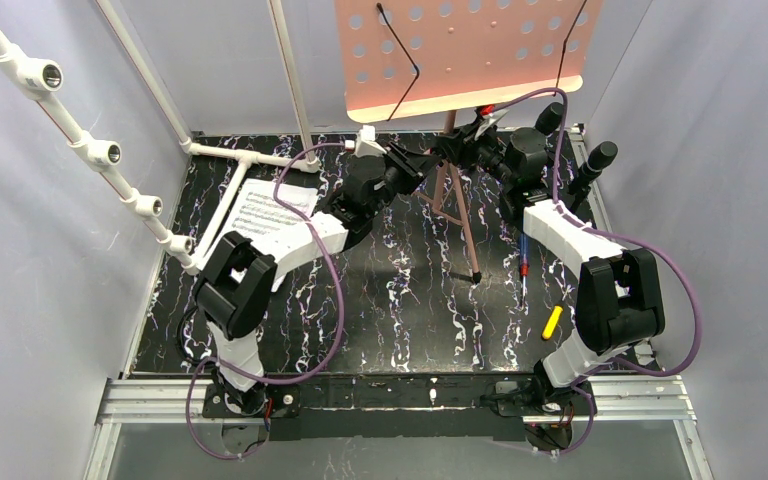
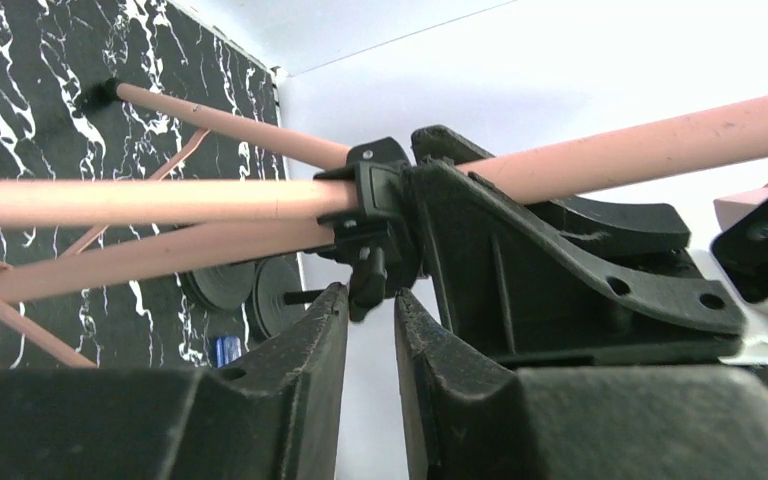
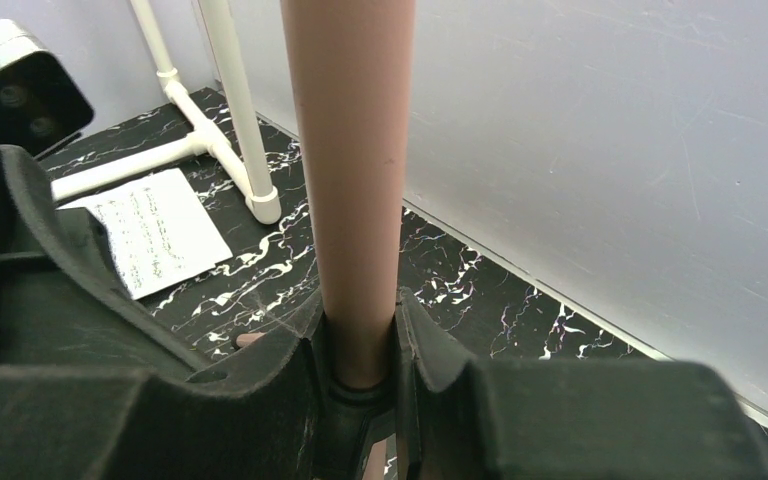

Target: Pack up the instrument practice props

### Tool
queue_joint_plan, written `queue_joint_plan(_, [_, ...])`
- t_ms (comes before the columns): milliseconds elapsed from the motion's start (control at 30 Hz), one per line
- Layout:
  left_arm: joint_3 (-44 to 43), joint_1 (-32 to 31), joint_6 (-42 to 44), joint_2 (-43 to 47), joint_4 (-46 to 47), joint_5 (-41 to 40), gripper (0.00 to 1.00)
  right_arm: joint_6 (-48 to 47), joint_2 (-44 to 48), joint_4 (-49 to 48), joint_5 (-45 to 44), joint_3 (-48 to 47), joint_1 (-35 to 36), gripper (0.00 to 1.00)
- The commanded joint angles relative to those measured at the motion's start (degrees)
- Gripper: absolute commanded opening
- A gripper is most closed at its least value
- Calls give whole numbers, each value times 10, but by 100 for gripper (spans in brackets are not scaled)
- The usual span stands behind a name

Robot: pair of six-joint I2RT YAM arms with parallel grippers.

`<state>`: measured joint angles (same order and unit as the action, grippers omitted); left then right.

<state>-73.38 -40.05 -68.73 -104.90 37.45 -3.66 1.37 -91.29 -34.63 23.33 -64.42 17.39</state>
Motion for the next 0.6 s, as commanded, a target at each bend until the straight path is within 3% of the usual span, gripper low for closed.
queue_joint_plan(0, [33, 11, -34, 83, -5, 8, 25, 16, -19, 66, 18, 14, 2, 1])
queue_joint_plan(200, [107, 27, 43, 155, -7, 2, 43, 24, -18, 63, 24, 11, 3, 1])
queue_joint_plan(567, [247, 69, 320, 337, -83, 17, 49, 30, 21, 94, 53, 17, 8, 1])
